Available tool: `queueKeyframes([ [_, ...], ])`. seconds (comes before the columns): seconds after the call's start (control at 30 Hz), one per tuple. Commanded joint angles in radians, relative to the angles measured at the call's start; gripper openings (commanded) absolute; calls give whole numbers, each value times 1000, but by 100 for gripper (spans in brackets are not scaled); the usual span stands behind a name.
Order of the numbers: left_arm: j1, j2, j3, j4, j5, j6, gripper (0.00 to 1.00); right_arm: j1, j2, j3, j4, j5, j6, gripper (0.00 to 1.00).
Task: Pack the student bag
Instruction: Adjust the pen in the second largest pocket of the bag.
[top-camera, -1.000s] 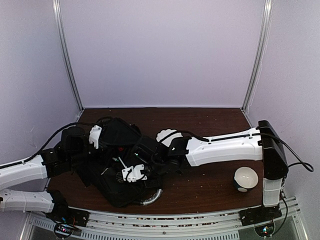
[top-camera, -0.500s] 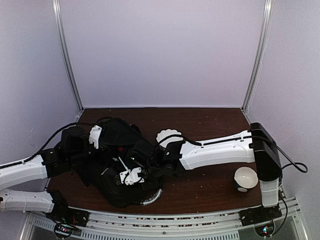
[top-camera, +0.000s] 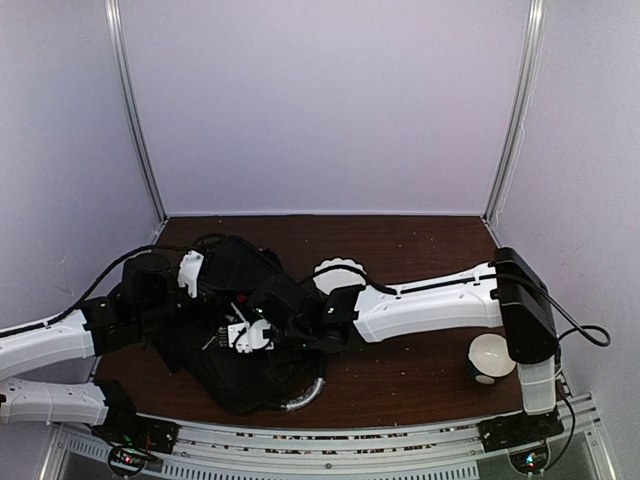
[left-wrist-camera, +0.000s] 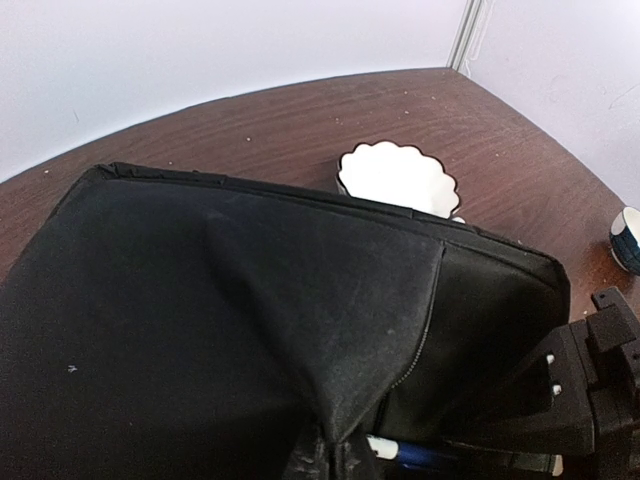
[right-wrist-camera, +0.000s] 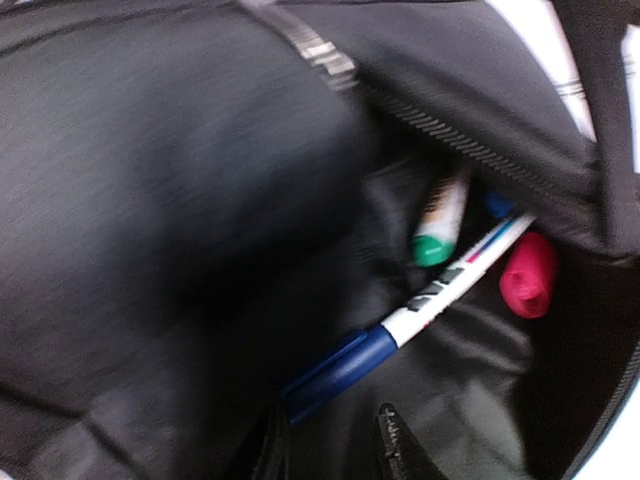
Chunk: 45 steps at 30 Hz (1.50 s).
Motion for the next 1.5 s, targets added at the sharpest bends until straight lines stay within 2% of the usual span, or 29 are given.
queueKeyframes([
  [0.0, -1, -41, 24, 136, 0, 13, 0, -1, 29, -1, 176, 113, -23, 28],
  [0.2, -1, -67, 31, 99, -20, 22, 0, -3, 73, 3, 311, 159, -65, 23],
  [0.47, -1, -83, 38, 75, -35, 28, 0, -2, 89, -46, 522, 254, -50, 0],
  [0.57, -1, -85, 33, 76, -41, 29, 0, 2, 91, -70, 564, 287, -25, 2],
  [0.7, -1, -89, 15, 97, -48, 21, 0, 6, 64, -79, 492, 237, 22, 14],
  [0.93, -1, -80, 21, 107, -43, 18, 0, 11, -43, -91, 320, 87, 126, 17],
  [1.0, -1, -80, 21, 111, -42, 18, 0, 15, -64, -97, 296, 62, 134, 15],
  [1.17, -1, -74, 27, 124, -35, -1, 0, 12, -81, -113, 254, -22, 171, 0],
  [1.3, -1, -42, 67, 120, -24, -60, 0, 7, -56, -119, 289, -61, 233, 0],
  [1.47, -1, 9, 110, 118, 16, -99, 0, -24, -3, -59, 266, -161, 421, 0],
])
